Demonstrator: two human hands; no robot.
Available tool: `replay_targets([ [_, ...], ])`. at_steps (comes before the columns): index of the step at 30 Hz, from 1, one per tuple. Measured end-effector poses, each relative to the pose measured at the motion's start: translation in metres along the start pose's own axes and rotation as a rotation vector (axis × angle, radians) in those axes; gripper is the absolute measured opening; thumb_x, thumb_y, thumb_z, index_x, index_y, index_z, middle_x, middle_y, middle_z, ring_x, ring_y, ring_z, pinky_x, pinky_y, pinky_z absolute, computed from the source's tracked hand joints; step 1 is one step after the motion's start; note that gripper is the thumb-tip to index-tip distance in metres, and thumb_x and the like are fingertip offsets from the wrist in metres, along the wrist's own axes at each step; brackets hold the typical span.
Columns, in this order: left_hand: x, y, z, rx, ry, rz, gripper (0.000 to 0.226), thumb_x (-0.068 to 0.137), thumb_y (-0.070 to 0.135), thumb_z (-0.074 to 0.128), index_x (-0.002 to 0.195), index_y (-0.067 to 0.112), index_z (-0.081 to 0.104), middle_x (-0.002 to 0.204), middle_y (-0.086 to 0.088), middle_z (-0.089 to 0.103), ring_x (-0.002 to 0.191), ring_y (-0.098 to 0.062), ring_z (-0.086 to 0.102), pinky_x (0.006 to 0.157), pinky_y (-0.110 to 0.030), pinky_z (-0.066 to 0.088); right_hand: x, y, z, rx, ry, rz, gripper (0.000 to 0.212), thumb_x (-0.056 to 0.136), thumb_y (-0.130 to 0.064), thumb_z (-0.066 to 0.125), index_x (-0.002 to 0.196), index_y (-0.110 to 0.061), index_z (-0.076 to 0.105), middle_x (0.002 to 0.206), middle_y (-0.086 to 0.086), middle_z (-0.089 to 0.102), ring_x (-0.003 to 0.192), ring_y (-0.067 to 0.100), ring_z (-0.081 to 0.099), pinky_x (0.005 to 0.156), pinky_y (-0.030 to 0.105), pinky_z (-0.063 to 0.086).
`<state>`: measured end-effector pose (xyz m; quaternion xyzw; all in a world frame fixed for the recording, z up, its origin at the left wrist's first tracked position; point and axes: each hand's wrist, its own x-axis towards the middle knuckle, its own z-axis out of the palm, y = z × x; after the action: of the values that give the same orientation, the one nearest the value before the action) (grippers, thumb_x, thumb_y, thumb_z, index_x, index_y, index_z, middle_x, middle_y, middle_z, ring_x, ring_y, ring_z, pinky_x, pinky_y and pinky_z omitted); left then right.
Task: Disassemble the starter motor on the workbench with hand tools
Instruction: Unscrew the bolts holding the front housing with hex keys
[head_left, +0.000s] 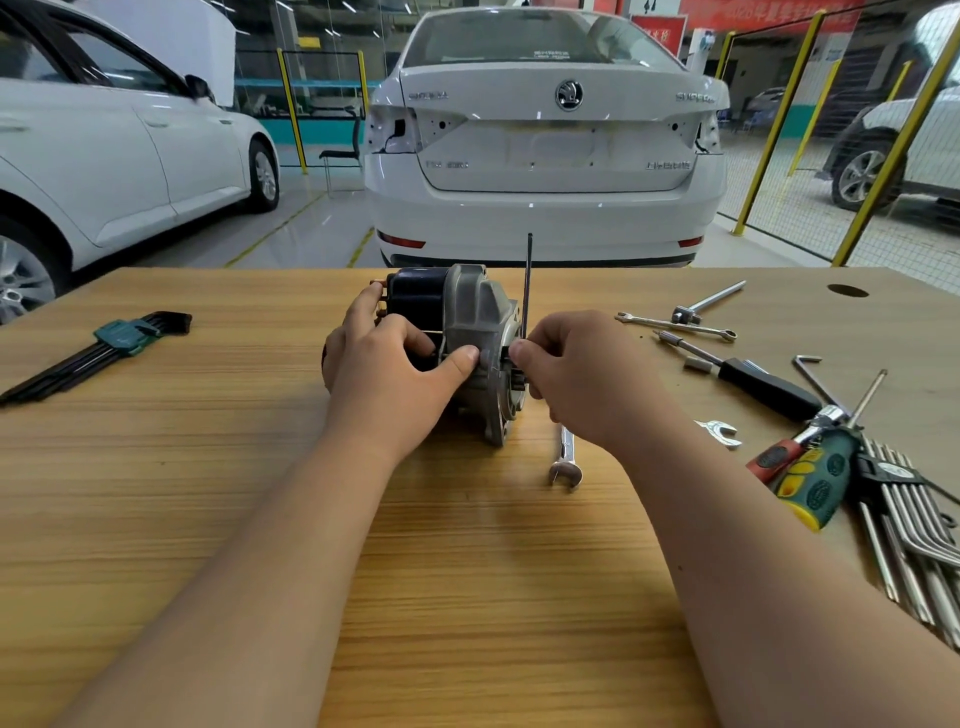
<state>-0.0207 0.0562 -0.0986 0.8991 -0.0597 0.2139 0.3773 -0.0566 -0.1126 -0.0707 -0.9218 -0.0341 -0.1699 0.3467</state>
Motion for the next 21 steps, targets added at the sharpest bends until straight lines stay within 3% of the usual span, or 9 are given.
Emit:
replay_targets([
  [3, 0.001, 0.002, 0.0, -0.005, -0.01, -0.007, 0.031, 0.077, 0.054, 0.07, 0.075, 0.033, 0.048, 0.159, 0.006, 0.02, 0.14, -0.02, 0.02, 0.114, -0.046, 0.027, 0.0, -0.004, 0.001, -0.104, 0.02, -0.033, 0.033, 0.097, -0.033, 0.054, 0.065, -0.028, 0.052, 0.064, -0.003, 0.062, 0.058, 0.011, 0.055, 0.048, 0.022, 0.033],
  [7, 0.001, 0.003, 0.0, -0.007, -0.014, -0.008, 0.031, 0.078, 0.054, 0.07, 0.074, 0.034, 0.046, 0.159, 0.007, 0.019, 0.142, -0.021, 0.019, 0.114, -0.048, 0.026, 0.001, -0.001, -0.002, -0.069, -0.006, -0.055, 0.027, 0.096, -0.029, 0.056, 0.072, -0.019, 0.062, 0.066, 0.003, 0.065, 0.059, 0.019, 0.059, 0.05, 0.026, 0.043],
  [12, 0.001, 0.002, 0.0, -0.005, -0.002, -0.005, 0.031, 0.078, 0.055, 0.07, 0.075, 0.034, 0.047, 0.159, 0.006, 0.019, 0.141, -0.02, 0.019, 0.114, -0.046, 0.026, 0.003, 0.007, -0.004, 0.148, -0.084, -0.025, 0.02, 0.094, -0.027, 0.061, 0.074, -0.022, 0.061, 0.059, -0.005, 0.061, 0.041, 0.002, 0.053, 0.043, 0.017, 0.042],
  [17, -0.001, 0.001, 0.0, -0.001, -0.011, 0.01, 0.031, 0.078, 0.057, 0.068, 0.077, 0.036, 0.046, 0.159, 0.008, 0.018, 0.142, -0.019, 0.018, 0.113, -0.046, 0.026, 0.006, 0.011, 0.001, 0.201, -0.069, -0.023, 0.007, 0.091, -0.027, 0.065, 0.091, -0.029, 0.058, 0.078, -0.009, 0.062, 0.054, 0.0, 0.059, 0.046, 0.013, 0.041],
  [21, 0.0, -0.001, -0.002, 0.009, -0.019, 0.017, 0.03, 0.077, 0.06, 0.065, 0.08, 0.035, 0.049, 0.159, 0.008, 0.019, 0.141, -0.019, 0.019, 0.112, -0.045, 0.026, 0.007, 0.011, 0.002, 0.204, -0.055, -0.023, 0.014, 0.09, -0.028, 0.067, 0.096, -0.032, 0.054, 0.086, -0.011, 0.059, 0.065, 0.004, 0.057, 0.051, 0.013, 0.04],
])
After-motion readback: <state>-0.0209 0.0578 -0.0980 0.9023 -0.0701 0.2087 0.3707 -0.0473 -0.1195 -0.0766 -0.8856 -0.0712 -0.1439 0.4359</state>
